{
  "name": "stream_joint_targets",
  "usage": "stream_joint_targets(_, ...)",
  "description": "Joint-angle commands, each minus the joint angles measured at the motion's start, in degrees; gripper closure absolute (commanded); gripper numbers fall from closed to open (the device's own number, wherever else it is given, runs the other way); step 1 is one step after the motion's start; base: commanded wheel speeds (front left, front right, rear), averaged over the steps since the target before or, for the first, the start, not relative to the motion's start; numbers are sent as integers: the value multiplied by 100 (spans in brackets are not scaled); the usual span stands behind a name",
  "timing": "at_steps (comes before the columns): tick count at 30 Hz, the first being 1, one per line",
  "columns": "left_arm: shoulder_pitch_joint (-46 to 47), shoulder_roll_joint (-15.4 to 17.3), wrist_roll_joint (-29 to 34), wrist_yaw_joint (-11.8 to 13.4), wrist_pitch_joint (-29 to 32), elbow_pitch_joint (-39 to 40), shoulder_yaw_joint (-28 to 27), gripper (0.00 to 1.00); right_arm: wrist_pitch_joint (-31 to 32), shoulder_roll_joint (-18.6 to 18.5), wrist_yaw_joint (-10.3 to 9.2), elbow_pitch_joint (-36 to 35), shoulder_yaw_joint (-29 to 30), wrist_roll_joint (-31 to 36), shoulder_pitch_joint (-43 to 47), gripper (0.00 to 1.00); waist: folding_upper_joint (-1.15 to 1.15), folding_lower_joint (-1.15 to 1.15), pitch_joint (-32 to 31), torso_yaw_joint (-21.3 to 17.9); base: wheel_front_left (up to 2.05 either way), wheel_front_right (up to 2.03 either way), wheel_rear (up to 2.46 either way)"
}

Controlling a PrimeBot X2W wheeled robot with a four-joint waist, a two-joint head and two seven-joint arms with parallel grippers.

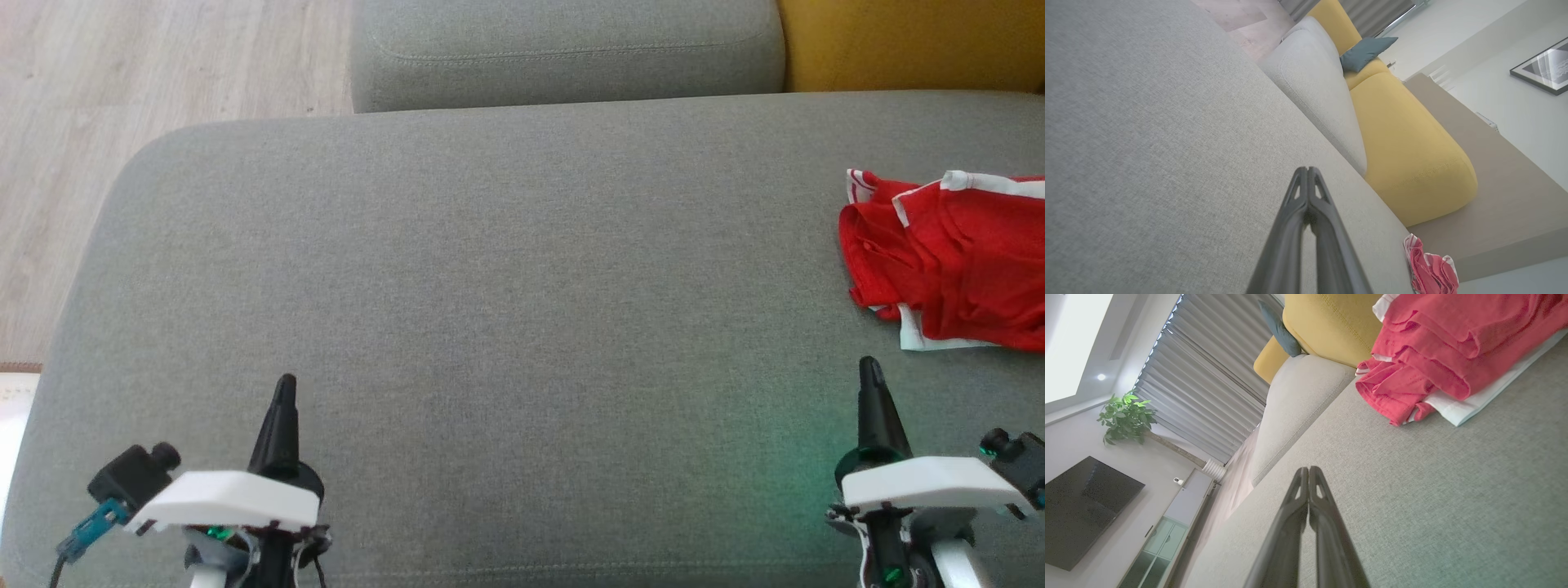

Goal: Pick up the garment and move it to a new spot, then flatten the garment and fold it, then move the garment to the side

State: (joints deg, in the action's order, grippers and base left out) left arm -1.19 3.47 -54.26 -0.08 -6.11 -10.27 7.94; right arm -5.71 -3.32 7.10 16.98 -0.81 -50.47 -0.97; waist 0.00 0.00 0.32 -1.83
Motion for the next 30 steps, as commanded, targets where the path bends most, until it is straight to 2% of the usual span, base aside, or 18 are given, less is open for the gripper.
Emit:
stream_joint_targets(1, 307, 94, -171, -74, 27, 145, -192, 100, 45, -103, 20, -226, -10, -199, -340, 100, 0, 0, 0, 4, 0, 0, 0)
stream_joint_targets(30, 492, 115, -1923, -377, 487, -86, -637, 100, 498, -109, 28, -264, 226, -2090, -413, 100, 0, 0, -7, 86, 0, 0, 0)
